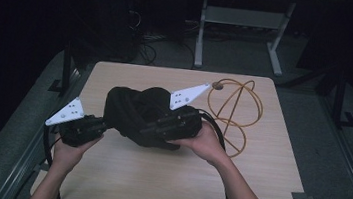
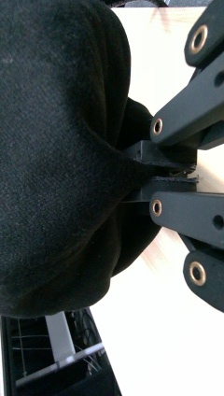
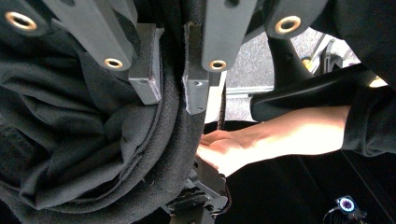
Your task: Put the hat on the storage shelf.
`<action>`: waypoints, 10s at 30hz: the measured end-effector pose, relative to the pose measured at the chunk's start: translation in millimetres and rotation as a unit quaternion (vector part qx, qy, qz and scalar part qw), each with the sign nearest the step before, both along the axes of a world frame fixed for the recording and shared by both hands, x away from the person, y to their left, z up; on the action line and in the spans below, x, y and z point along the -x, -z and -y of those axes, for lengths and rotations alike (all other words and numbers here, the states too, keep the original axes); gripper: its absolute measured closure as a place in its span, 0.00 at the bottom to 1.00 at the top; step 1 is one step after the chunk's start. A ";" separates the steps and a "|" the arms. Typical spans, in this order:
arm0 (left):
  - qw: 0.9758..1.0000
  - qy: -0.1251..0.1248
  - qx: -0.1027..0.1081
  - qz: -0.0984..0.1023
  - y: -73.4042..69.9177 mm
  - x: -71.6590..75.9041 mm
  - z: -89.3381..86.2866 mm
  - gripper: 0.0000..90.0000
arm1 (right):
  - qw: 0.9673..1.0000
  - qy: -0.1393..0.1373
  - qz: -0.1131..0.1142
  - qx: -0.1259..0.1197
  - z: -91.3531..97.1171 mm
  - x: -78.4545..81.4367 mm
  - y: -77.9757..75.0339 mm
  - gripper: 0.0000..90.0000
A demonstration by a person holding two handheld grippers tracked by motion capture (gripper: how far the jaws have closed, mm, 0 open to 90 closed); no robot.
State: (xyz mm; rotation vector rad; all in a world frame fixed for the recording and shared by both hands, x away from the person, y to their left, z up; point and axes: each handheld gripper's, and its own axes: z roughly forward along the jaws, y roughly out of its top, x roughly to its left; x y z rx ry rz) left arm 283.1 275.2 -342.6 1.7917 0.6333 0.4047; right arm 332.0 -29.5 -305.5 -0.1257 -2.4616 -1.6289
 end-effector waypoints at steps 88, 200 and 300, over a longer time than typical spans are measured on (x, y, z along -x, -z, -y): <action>0.993 0.085 -0.077 0.013 -112.5 -41.4 61.3 0.96 | 0.946 0.319 0.002 0.064 219.1 70.8 111.4 0.28; 0.976 0.140 -0.109 -0.125 -121.6 -171.6 301.2 0.47 | 0.929 0.363 -0.003 0.071 243.0 71.4 130.1 0.27; 0.983 0.055 -0.103 -0.138 -5.5 -71.3 104.2 0.32 | 0.927 0.361 -0.007 0.099 226.4 71.8 135.7 0.23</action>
